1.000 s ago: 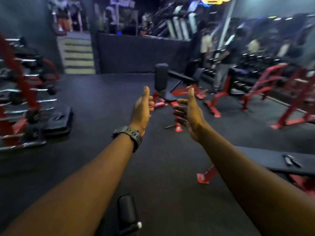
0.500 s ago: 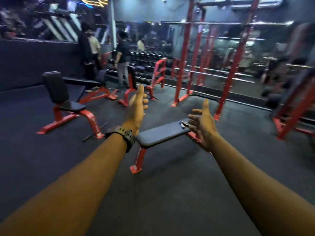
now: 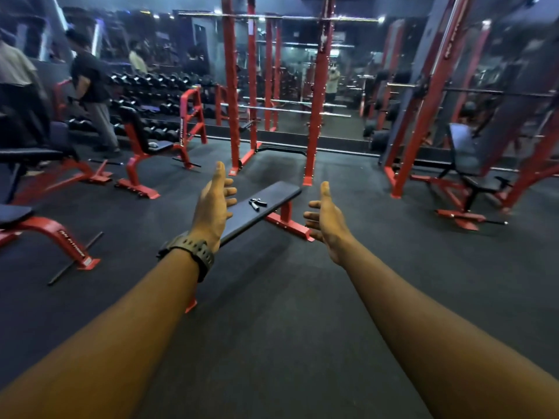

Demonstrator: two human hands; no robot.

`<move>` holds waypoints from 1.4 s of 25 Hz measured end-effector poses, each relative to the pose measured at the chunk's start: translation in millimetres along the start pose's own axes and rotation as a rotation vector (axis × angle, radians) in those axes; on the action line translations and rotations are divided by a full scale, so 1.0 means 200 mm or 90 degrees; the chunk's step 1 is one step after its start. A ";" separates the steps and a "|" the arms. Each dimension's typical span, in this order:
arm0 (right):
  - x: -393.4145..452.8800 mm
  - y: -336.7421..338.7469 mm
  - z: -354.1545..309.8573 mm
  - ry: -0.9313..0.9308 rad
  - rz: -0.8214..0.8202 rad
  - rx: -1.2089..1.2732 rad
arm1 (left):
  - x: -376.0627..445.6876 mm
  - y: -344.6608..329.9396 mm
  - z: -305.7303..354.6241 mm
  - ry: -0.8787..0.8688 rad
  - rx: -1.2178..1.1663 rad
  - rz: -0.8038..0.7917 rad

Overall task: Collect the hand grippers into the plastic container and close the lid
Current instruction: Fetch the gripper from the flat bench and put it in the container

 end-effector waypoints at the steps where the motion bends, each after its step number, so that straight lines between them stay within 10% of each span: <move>1: 0.00 -0.02 0.01 0.001 -0.003 -0.008 | 0.02 0.00 -0.02 0.004 -0.001 -0.007; 14: 0.91 -0.39 0.16 -0.001 -0.054 -0.026 | 0.72 -0.48 -0.31 0.019 0.011 -0.001; 35: 3.29 -1.62 0.35 -0.076 -0.102 -0.102 | 3.04 -1.42 -1.04 0.144 0.040 0.028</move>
Point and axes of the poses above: each hand's wrist, its own x-axis towards the middle knuckle, its own y-axis out of the back of the hand, z = x × y, the point moved 8 cm from there along x, towards the middle knuckle, and after that the axes turned 12 degrees about z, right-handed, at the moved point
